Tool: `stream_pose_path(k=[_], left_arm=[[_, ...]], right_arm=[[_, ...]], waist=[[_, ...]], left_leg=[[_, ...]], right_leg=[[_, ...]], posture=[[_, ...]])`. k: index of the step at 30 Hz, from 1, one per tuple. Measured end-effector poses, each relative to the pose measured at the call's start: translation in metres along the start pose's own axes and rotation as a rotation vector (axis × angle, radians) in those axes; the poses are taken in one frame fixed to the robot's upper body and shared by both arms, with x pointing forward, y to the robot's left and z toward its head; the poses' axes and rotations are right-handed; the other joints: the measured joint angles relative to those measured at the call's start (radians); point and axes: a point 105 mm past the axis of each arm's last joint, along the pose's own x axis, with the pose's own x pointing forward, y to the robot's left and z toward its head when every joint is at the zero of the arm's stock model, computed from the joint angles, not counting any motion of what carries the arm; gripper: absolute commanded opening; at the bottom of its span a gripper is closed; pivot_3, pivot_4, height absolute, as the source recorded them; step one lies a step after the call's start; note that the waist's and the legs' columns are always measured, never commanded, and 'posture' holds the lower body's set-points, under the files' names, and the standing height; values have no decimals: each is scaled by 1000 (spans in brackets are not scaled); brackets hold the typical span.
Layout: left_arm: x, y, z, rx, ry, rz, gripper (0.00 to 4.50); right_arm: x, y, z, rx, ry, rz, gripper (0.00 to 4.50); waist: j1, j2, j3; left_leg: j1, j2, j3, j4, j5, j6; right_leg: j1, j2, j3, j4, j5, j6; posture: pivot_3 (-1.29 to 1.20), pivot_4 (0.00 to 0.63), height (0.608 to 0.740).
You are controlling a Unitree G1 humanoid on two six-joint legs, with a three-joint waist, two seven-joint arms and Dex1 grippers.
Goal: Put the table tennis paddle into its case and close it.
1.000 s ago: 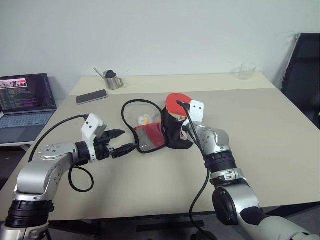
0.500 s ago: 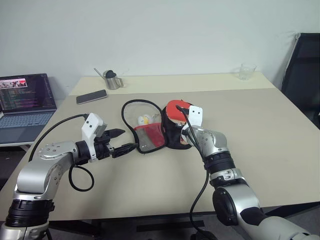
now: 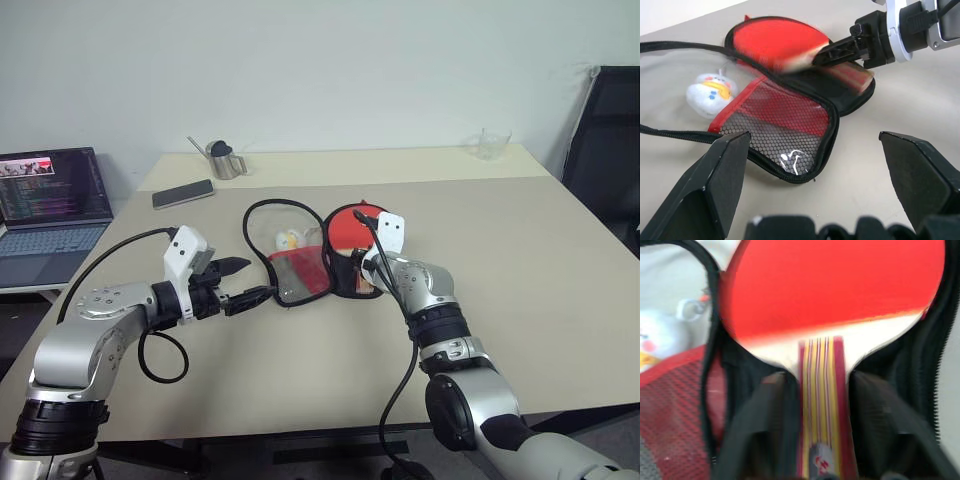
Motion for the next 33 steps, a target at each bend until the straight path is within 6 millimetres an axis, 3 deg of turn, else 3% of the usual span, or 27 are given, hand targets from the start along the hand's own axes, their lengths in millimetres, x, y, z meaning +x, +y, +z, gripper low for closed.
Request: stream_pose_path(k=[3, 14, 16, 18, 20, 22, 27, 30, 33], left_arm=[[0, 0, 0, -2, 3, 4, 4500], [1, 5, 0, -1, 6, 29, 4500], [2, 8, 2, -7, 7, 47, 4500], [5, 8, 4, -13, 0, 41, 4500], [6, 7, 5, -25, -3, 27, 4500], [5, 10, 2, -43, 2, 19, 4500], [-6, 25, -5, -36, 38, 54, 4500], [-18, 39, -5, -46, 53, 110, 4500], [-25, 50, -11, -96, 64, 158, 4500]], right_arm=[[0, 1, 0, 1, 1, 4, 4429], [-7, 9, 0, -9, 26, 86, 4471], [-12, 2, 2, -20, 28, 100, 4471], [-17, -17, 6, -63, 38, 92, 4471], [-27, -50, 21, -125, 24, 61, 4471], [-42, -67, 40, -194, -4, 103, 4471], [-83, -69, 71, -398, -56, 409, 4471], [-95, -85, 71, -497, -37, 500, 4471], [-112, -82, 53, -625, 20, 690, 4471]], waist=[[0, 0, 0], [1, 0, 0], [2, 0, 0], [7, 0, 0], [19, 0, 0], [21, 0, 0], [4, -1, 0], [4, -1, 0], [7, -1, 0]], left_leg=[[0, 0, 0, 0, 0, 0], [0, 0, 0, 0, 0, 0], [0, 0, 0, 0, 0, 0], [-1, -1, 0, 0, 0, 0], [-1, -1, 0, 1, 0, 1], [-1, 0, 0, 1, -1, 1], [1, 2, 2, 0, -4, 6], [1, 2, 2, 1, -4, 7], [1, 3, 2, 1, -4, 8]], right_leg=[[0, 0, 0, 0, 0, 0], [0, 0, 0, 0, 0, 0], [0, 0, 0, 0, 0, 0], [0, 0, 0, 0, 0, 0], [1, 0, -1, -1, 0, 0], [1, 0, -1, -2, 0, 0], [2, 4, 1, -2, 0, 0], [3, 3, 0, -3, 0, 0], [3, 3, -1, -4, 0, 1]], posture=[[0, 150, 740], [0, 150, 740], [0, 150, 740], [0, 150, 740], [0, 150, 740], [0, 150, 740], [0, 150, 740], [0, 150, 740], [0, 150, 740]])
